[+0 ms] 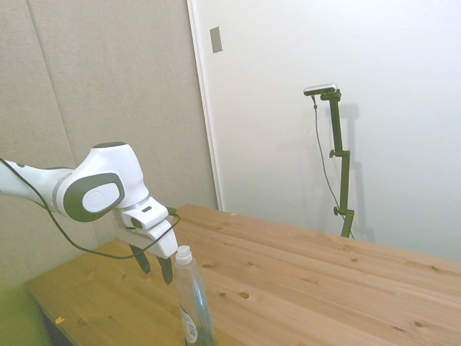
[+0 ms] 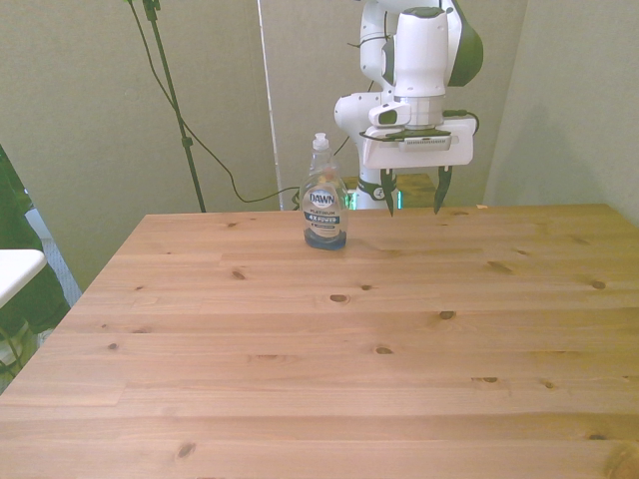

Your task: Knock down the dish soap

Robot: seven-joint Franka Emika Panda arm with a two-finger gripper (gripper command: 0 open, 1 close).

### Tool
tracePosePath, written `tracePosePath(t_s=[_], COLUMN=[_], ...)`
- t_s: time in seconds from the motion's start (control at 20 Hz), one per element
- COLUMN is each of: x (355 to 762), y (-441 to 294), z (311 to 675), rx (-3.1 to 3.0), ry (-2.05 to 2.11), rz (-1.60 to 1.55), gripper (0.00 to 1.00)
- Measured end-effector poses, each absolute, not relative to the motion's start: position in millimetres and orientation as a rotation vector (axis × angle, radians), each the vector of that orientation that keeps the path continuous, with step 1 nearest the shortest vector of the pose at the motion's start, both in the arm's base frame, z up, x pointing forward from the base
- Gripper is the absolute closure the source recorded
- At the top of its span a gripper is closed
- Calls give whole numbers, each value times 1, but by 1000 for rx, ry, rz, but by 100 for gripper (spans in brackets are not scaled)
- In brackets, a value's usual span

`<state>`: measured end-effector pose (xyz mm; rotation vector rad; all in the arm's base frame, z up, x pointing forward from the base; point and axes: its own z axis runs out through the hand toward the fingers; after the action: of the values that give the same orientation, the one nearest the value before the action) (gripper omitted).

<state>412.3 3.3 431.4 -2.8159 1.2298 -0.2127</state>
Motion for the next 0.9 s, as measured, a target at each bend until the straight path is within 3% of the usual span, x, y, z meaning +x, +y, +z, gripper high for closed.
tracePosePath(t_s=[0.1, 0.15, 0.55, 0.9], x=[412, 411, 367, 317], y=[5, 9, 47, 42], z=[431, 430, 424, 476], rx=[-2820, -2829, -2856, -2757], ry=[1226, 1214, 1182, 1307], rz=[-208, -197, -224, -366], gripper=[0, 100, 100, 100])
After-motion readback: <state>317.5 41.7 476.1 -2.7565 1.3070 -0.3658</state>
